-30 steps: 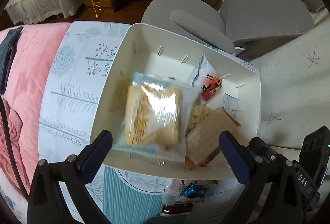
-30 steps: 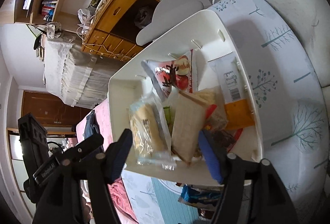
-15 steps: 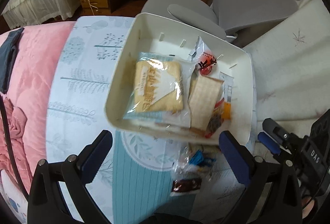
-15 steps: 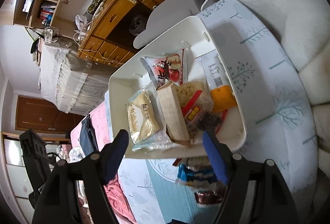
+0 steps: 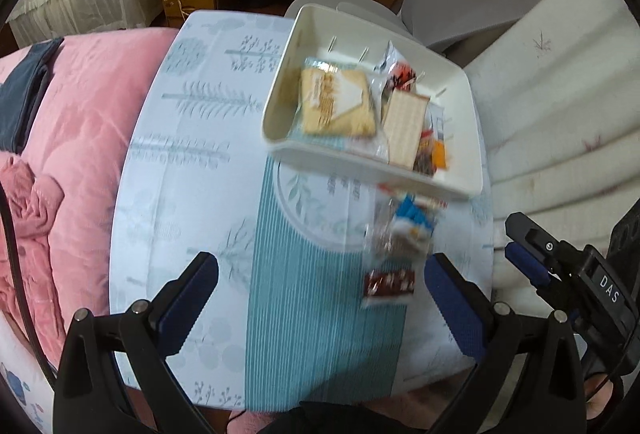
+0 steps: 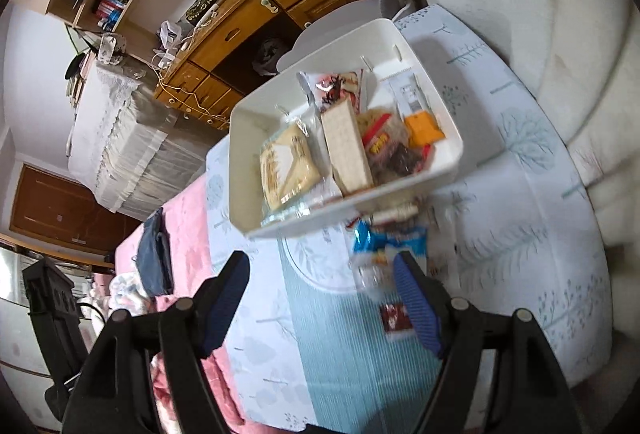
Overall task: Organize snacks
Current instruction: 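Move both tools back from the tray to the remaining packets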
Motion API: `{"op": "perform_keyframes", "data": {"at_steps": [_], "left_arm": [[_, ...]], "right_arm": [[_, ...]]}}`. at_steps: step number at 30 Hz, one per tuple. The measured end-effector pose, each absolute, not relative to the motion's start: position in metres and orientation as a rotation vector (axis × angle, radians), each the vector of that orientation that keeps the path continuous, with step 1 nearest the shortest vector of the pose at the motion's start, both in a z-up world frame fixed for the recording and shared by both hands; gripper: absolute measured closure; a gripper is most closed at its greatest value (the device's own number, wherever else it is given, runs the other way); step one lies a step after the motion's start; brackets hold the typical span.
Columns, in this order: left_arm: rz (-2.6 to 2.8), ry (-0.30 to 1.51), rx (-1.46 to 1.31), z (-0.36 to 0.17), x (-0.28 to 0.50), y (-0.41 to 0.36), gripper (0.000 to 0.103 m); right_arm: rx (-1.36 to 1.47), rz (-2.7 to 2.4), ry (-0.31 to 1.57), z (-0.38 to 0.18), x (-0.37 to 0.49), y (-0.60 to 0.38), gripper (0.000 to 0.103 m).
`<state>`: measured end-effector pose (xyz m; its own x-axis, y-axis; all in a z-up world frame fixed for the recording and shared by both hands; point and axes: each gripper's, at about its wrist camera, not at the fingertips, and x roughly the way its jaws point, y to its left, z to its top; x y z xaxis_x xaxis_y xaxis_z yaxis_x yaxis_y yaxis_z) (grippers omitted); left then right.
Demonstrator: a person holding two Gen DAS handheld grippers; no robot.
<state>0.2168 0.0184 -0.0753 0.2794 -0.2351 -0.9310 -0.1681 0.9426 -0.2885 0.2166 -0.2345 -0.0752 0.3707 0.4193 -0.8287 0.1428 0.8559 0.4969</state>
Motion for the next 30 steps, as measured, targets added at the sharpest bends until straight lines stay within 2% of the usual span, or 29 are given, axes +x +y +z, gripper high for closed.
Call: {"op": "perform_keyframes", "data": {"at_steps": [13,30], "left_arm": [[-0.016,1.294,-0.433,-0.111,0.139,0.035,0.000],[0.048,1.295,-0.342,-0.121,0.137,-0.031,0.000]], "right_arm": [[0.460,0.085,1.177,-0.106,0.123,-0.244,0.028],[0.243,0.171,1.198,-0.137,0.130,-0.309,0.028]]}}
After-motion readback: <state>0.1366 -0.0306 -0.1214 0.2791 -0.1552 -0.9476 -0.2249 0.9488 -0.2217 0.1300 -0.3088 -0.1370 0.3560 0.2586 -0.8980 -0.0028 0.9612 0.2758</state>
